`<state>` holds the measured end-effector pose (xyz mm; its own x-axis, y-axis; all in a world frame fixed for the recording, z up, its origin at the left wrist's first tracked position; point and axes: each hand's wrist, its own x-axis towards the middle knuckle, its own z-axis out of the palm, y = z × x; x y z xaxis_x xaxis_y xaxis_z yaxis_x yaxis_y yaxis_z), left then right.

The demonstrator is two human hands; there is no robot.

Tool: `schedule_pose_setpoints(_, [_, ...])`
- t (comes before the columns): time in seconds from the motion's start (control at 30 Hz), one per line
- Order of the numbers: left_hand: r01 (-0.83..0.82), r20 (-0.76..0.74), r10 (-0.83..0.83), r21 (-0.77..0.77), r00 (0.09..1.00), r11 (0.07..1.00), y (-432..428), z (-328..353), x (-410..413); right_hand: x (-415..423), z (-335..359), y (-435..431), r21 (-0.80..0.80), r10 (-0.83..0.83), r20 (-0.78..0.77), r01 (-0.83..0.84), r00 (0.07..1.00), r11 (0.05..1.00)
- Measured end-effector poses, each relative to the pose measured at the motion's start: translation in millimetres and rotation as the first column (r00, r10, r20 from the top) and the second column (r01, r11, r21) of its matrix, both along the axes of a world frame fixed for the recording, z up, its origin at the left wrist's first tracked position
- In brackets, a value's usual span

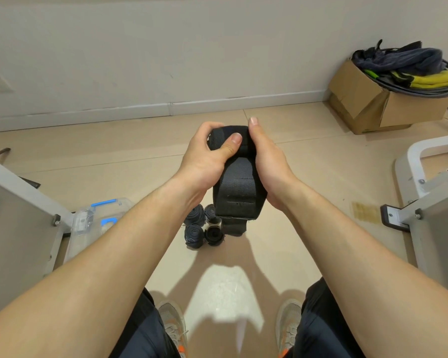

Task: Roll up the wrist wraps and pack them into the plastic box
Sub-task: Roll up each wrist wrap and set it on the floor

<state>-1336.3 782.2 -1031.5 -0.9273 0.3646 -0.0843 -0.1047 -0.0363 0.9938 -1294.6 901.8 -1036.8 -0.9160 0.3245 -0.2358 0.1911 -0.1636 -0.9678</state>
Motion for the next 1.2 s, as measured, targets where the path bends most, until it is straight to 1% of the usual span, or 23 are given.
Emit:
schedule_pose_setpoints(0.03, [0.004,-0.018,-0.004,-0.003,1.000,1.000,1.2,0.0,1.3,1.3,1.5,1.3,0.009,0.009,-0.015,-0.009,1.000,1.000])
schedule_pose_setpoints(0.1, [-0.003,-0.035,0.003,-0.001,0.999,1.000,2.7,-1.0,2.0,2.2,1.4,4.3,-0.028,0.023,-0.075,-0.025,0.997,0.999])
schedule_pose_setpoints(0.17, [0.000,-0.006,0.000,0.010,1.000,1.000,2.6,-0.2,1.8,1.9,1.3,4.5,-0.069,-0.002,-0.104,-0.005,0.995,0.998])
schedule_pose_setpoints(0.23, [0.032,0.101,-0.036,0.043,0.994,0.999,1.3,4.3,1.3,0.6,-0.4,2.5,-0.066,-0.022,-0.109,0.014,0.994,0.998])
schedule_pose_setpoints(0.3, [0.101,0.226,-0.116,0.077,0.967,0.992,-0.5,11.6,1.9,0.0,-2.7,0.4,-0.031,-0.019,-0.104,0.016,0.994,0.999])
schedule_pose_setpoints(0.37, [0.129,0.279,-0.141,0.062,0.950,0.990,-2.2,15.7,2.1,1.3,-3.9,-0.2,-0.005,-0.007,-0.106,0.006,0.994,1.000])
schedule_pose_setpoints(0.43, [0.103,0.249,-0.117,0.066,0.961,0.992,-3.5,15.5,1.1,1.8,-4.2,0.2,-0.019,0.003,-0.121,-0.005,0.993,1.000])
schedule_pose_setpoints(0.57, [0.059,0.233,-0.090,0.135,0.968,0.989,-5.5,17.4,2.5,4.3,0.2,-0.9,-0.094,-0.014,-0.147,0.000,0.989,0.996])
schedule_pose_setpoints(0.67, [-0.038,0.232,-0.004,0.176,0.973,0.984,-6.6,18.3,-0.1,4.2,0.1,-2.9,-0.095,-0.046,-0.102,0.036,0.994,0.995])
schedule_pose_setpoints(0.73, [-0.116,0.246,0.066,0.194,0.967,0.974,-8.1,18.5,-5.2,3.6,-3.3,-2.6,-0.076,-0.047,-0.078,0.041,0.996,0.996])
schedule_pose_setpoints(0.83, [-0.200,0.281,0.136,0.215,0.950,0.956,-13.4,16.8,-15.1,3.2,-6.9,-1.3,-0.020,-0.022,-0.083,0.020,0.996,1.000])
schedule_pose_setpoints(1.03, [-0.252,0.315,0.167,0.253,0.934,0.934,-18.7,15.0,-21.5,3.1,-9.5,1.2,0.095,0.050,-0.059,-0.044,0.997,0.995])
schedule_pose_setpoints(1.13, [-0.282,0.328,0.190,0.261,0.926,0.923,-21.4,14.2,-24.7,6.2,-4.9,4.2,0.084,0.113,-0.005,-0.112,0.994,0.990])
schedule_pose_setpoints(1.2, [-0.291,0.341,0.196,0.255,0.919,0.922,-24.1,13.1,-27.1,8.9,-4.5,6.9,0.130,0.161,0.029,-0.164,0.986,0.978])
